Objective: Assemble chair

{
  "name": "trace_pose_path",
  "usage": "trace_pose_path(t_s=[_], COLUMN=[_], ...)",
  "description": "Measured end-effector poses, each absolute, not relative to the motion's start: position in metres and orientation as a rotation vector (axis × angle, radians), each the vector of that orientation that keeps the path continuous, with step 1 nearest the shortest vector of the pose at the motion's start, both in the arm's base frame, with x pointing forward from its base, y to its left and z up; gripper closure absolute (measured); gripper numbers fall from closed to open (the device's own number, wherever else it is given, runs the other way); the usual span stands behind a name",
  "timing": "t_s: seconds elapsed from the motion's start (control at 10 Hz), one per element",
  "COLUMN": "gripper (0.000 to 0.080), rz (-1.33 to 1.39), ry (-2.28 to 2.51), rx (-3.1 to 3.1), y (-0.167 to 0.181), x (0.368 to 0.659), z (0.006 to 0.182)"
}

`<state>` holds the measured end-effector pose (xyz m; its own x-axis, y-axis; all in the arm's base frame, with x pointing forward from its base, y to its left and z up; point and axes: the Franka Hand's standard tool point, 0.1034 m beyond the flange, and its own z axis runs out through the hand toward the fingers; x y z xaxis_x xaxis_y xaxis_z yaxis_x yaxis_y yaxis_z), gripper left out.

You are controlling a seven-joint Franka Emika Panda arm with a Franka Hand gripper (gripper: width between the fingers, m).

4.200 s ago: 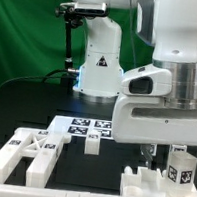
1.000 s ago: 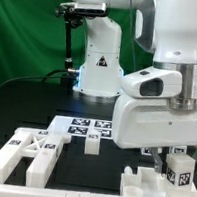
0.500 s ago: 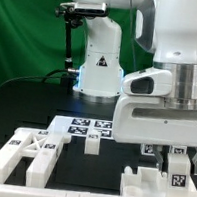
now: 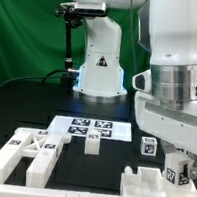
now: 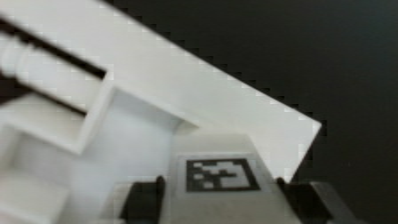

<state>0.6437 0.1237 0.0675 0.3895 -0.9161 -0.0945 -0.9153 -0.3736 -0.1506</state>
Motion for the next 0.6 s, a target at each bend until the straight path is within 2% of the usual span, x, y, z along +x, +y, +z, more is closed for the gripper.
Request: trace_pose_path(t_s=[0.1, 0.2, 0.3, 0.4, 0.5, 0.6], gripper=[0.0441, 0.0441, 0.0258, 0.0258, 0.0171, 0.0154], rz=[-0.008, -0.012, -0.012, -0.032, -0.063, -0.089], ry=[1.627, 1.593, 1.581, 1.361, 1.092, 0.795], rx=[-2.476, -2.498, -2.506, -2.634, -2.759, -2.867], y=[0.1237, 0.1240, 0.1241, 0.1228, 0.1205, 0.1236], x=[0.6437, 0.6436, 0.6436, 0.6447, 0.6459, 0.6452], z=[0.0674, 0.0673, 0.0674, 0.0690, 0.0697, 0.0696])
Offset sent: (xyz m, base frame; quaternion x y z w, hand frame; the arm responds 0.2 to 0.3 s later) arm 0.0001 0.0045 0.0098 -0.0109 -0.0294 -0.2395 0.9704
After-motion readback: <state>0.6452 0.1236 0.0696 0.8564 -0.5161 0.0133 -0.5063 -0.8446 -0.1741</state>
